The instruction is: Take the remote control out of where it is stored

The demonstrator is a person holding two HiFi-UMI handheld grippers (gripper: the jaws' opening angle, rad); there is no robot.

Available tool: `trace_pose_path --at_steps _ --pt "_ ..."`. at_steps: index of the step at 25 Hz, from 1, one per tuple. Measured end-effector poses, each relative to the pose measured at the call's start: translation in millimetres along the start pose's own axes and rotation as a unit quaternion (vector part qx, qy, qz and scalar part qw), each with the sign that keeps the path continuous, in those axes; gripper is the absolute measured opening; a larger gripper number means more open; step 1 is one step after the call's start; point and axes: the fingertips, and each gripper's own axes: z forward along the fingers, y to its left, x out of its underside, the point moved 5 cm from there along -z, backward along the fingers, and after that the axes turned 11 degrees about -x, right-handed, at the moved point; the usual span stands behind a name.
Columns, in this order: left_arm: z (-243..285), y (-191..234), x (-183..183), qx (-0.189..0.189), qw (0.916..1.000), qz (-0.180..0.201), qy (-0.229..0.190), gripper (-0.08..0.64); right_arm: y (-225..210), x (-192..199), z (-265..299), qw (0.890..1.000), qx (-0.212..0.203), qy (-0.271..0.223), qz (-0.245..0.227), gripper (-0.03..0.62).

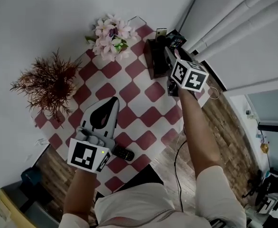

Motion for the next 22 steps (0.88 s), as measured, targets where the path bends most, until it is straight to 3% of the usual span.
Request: trace_pose_path --at_steps 9,19,22 --pt "5 13 4 -0.009 0.9999 -0.007 0.003 0.008 -3 4 14 1.000 0.002 0.000 0.001 0.232" --pt "-28 30 -13 -0.033 0.9993 -0.013 -0.014 0.009 29 -54 -32 0.994 -0.008 -0.080 -0.072 0.221" --pt "-42 37 -19 -0.043 0.9986 -0.022 -0.020 0.008 52 -71 -59 0.988 -0.014 -0.090 -0.124 0.221"
